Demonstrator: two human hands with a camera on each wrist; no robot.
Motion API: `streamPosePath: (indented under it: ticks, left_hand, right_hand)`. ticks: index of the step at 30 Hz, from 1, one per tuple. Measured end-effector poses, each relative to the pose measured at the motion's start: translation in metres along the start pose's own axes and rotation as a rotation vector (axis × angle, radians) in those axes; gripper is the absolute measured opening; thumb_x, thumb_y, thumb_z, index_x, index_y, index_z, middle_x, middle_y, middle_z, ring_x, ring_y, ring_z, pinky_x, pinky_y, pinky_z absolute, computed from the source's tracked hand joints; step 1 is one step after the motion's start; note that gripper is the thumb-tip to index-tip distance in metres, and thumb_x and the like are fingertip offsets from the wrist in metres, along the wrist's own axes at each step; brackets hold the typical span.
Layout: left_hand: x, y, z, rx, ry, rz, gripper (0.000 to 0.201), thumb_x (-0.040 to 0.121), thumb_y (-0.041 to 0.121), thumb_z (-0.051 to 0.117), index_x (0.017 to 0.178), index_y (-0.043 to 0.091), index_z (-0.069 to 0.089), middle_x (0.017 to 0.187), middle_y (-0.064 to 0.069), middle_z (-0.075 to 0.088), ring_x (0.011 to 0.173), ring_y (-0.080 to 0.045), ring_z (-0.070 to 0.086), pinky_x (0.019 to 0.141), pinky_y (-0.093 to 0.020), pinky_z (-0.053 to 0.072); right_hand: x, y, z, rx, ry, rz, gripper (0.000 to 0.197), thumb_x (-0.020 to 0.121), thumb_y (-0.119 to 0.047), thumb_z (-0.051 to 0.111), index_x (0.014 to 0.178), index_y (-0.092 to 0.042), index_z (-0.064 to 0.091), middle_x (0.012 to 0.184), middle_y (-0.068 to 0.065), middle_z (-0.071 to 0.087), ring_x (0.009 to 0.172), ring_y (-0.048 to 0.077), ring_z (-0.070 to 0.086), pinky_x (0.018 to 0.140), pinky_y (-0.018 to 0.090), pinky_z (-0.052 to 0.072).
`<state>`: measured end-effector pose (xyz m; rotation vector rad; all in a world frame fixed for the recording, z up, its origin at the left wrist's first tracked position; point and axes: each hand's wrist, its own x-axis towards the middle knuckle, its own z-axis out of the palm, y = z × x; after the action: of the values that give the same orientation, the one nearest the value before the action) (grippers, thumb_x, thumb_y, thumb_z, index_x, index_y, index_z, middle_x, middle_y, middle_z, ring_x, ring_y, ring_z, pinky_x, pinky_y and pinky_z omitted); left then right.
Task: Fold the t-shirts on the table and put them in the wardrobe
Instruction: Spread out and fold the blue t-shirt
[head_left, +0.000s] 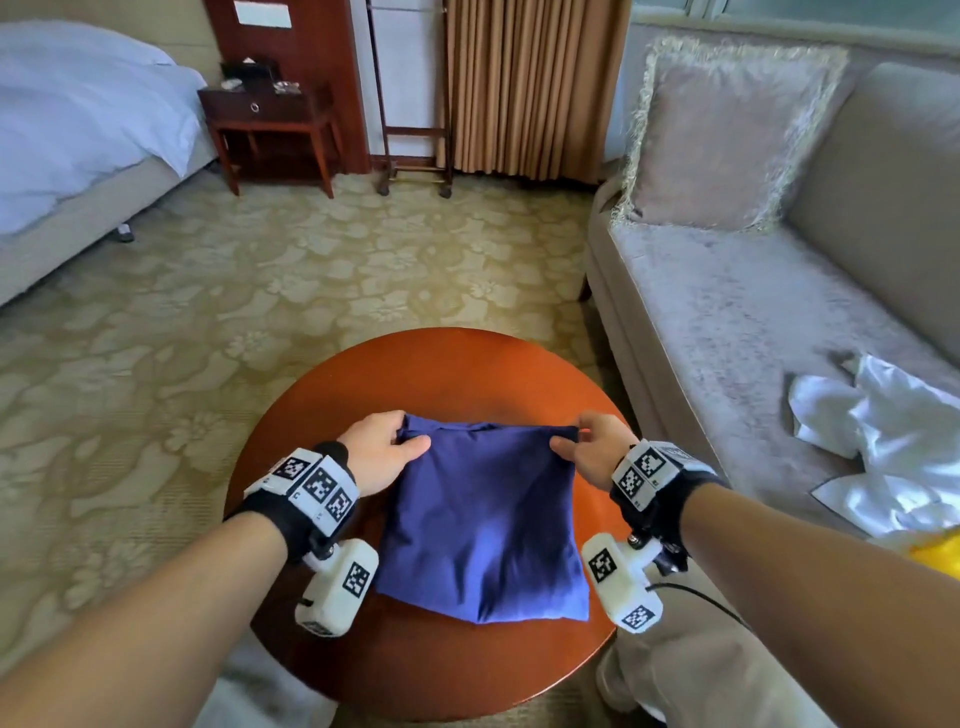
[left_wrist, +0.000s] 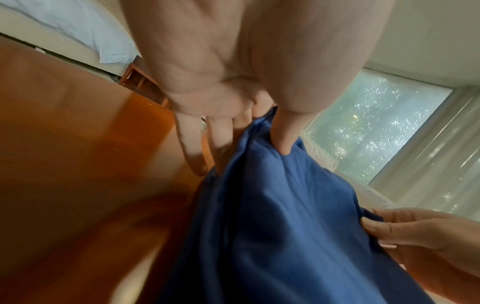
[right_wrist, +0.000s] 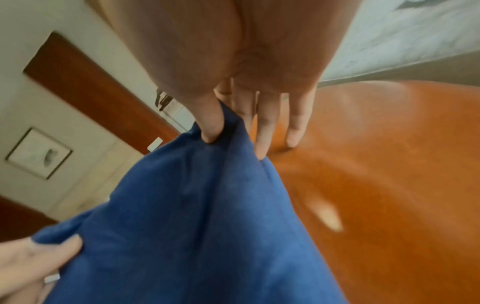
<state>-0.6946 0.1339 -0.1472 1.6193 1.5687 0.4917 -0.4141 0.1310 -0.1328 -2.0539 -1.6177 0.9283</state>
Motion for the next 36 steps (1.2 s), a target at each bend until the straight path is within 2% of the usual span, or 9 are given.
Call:
streamPosePath:
  ticks: [5, 8, 10, 12, 16, 20, 27, 32, 36]
  left_hand:
    - [0.012, -0.001, -0.002, -0.072, 0.055, -0.108, 0.044, 0.064, 0.054, 0.063, 0.099, 0.030, 0.075, 0.097, 0.011, 0.074, 0.096, -0.016, 0.069, 0.094, -0.042, 0.053]
    - [0.016, 0.004, 0.000, -0.131, 0.079, -0.191, 0.026, 0.072, 0.042, 0.072, 0.089, 0.023, 0.075, 0.091, 0.002, 0.075, 0.090, -0.023, 0.069, 0.082, -0.042, 0.058]
    - [0.019, 0.004, 0.002, -0.170, 0.104, -0.259, 0.018, 0.079, 0.031, 0.077, 0.073, 0.017, 0.067, 0.082, -0.004, 0.070, 0.081, -0.024, 0.066, 0.066, -0.036, 0.059]
    - [0.021, 0.004, 0.005, -0.204, 0.145, -0.305, 0.026, 0.077, 0.026, 0.081, 0.068, 0.014, 0.060, 0.078, -0.006, 0.066, 0.078, -0.024, 0.064, 0.065, -0.035, 0.059]
    - [0.012, 0.008, 0.005, -0.284, 0.170, -0.290, 0.034, 0.072, 0.027, 0.086, 0.094, 0.013, 0.063, 0.092, -0.003, 0.066, 0.088, -0.018, 0.064, 0.081, -0.039, 0.058]
    - [-0.014, -0.001, -0.001, -0.264, 0.215, -0.267, 0.057, 0.066, 0.030, 0.089, 0.113, 0.018, 0.059, 0.106, 0.002, 0.066, 0.098, -0.014, 0.064, 0.091, -0.039, 0.054]
    - [-0.072, -0.009, 0.012, -0.163, 0.161, -0.279, 0.056, 0.063, 0.036, 0.089, 0.108, 0.022, 0.059, 0.088, 0.001, 0.074, 0.089, -0.012, 0.067, 0.077, -0.028, 0.049]
    - [-0.101, -0.011, 0.027, -0.125, 0.098, -0.249, 0.064, 0.063, 0.037, 0.090, 0.114, 0.019, 0.056, 0.092, 0.002, 0.071, 0.087, -0.010, 0.065, 0.077, -0.022, 0.048]
    - [-0.116, -0.013, 0.038, -0.131, 0.060, -0.217, 0.072, 0.067, 0.030, 0.089, 0.126, 0.017, 0.049, 0.113, 0.002, 0.066, 0.096, -0.009, 0.061, 0.074, -0.017, 0.042]
  right_hand:
    - [0.019, -0.005, 0.009, -0.161, -0.012, 0.023, 0.019, 0.088, -0.036, 0.062, 0.088, -0.020, 0.052, 0.091, 0.006, 0.063, 0.085, 0.027, 0.062, 0.078, 0.034, 0.052]
    - [0.027, -0.009, 0.007, -0.256, -0.032, 0.058, 0.021, 0.088, -0.039, 0.061, 0.091, -0.020, 0.052, 0.098, 0.007, 0.063, 0.091, 0.029, 0.062, 0.083, 0.036, 0.053]
    - [0.031, -0.012, 0.006, -0.312, -0.053, 0.087, 0.024, 0.087, -0.041, 0.062, 0.084, -0.019, 0.052, 0.096, 0.007, 0.063, 0.089, 0.029, 0.062, 0.078, 0.033, 0.052]
    - [0.032, -0.012, 0.005, -0.331, -0.066, 0.117, 0.027, 0.086, -0.041, 0.063, 0.075, -0.018, 0.051, 0.085, 0.005, 0.062, 0.076, 0.024, 0.060, 0.063, 0.027, 0.047]
    - [0.024, -0.014, 0.005, -0.299, -0.036, 0.167, 0.027, 0.084, -0.040, 0.066, 0.079, -0.015, 0.055, 0.072, 0.002, 0.056, 0.060, 0.017, 0.052, 0.048, 0.022, 0.034]
    - [0.013, -0.017, 0.003, -0.164, -0.011, 0.218, 0.032, 0.074, -0.039, 0.073, 0.081, -0.011, 0.057, 0.070, 0.006, 0.061, 0.059, 0.023, 0.058, 0.057, 0.027, 0.048]
    - [-0.035, -0.011, 0.009, -0.064, -0.076, 0.332, 0.051, 0.050, -0.048, 0.072, 0.083, -0.011, 0.065, 0.080, 0.010, 0.070, 0.075, 0.029, 0.068, 0.078, 0.039, 0.056]
    - [-0.059, 0.007, 0.030, -0.025, -0.102, 0.356, 0.076, 0.021, -0.051, 0.067, 0.086, -0.012, 0.069, 0.082, 0.012, 0.072, 0.072, 0.031, 0.071, 0.076, 0.041, 0.059]
    - [-0.091, 0.003, 0.025, -0.016, -0.089, 0.368, 0.053, 0.042, -0.047, 0.076, 0.082, -0.014, 0.067, 0.077, 0.010, 0.069, 0.071, 0.027, 0.068, 0.067, 0.032, 0.054]
